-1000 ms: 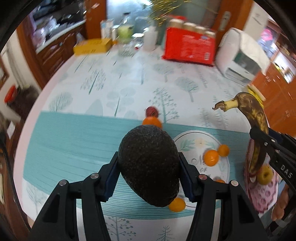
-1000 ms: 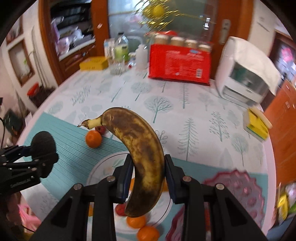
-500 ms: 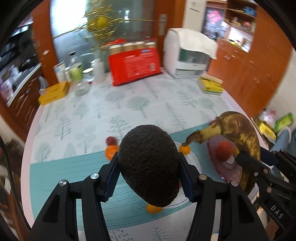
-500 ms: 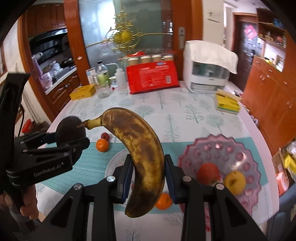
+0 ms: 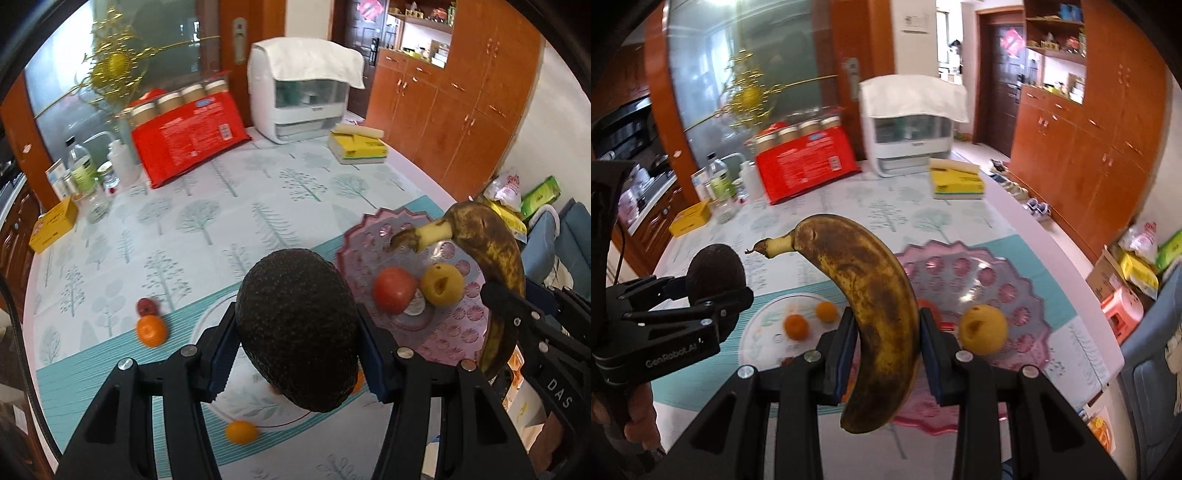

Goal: Organize fruits
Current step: 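Carry the avocado and banana over the pink bowl with both tools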

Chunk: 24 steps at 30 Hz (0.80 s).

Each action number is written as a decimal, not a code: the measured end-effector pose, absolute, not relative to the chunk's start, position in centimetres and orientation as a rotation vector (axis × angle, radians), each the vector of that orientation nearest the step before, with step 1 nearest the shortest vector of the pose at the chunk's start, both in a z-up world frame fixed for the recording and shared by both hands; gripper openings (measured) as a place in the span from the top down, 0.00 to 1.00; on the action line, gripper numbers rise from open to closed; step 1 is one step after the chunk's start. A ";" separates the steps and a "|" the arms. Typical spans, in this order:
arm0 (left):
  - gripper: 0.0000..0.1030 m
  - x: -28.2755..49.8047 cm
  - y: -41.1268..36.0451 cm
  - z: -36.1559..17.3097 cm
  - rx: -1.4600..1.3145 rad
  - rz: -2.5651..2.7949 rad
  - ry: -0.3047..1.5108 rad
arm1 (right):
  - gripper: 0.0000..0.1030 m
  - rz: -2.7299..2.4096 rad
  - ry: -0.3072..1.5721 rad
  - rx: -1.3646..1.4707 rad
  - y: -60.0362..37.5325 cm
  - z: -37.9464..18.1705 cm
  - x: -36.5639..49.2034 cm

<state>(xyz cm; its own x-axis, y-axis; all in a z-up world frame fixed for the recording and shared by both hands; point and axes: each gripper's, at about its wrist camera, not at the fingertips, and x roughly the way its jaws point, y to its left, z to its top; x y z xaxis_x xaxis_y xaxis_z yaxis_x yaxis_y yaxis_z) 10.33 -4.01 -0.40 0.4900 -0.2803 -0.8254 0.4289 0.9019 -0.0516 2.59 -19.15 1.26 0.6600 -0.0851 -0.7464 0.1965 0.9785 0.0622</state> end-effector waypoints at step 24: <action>0.45 11.2 -19.9 -8.4 0.257 -0.507 1.180 | 0.68 -0.176 1.048 0.141 -35.5 -7.7 9.4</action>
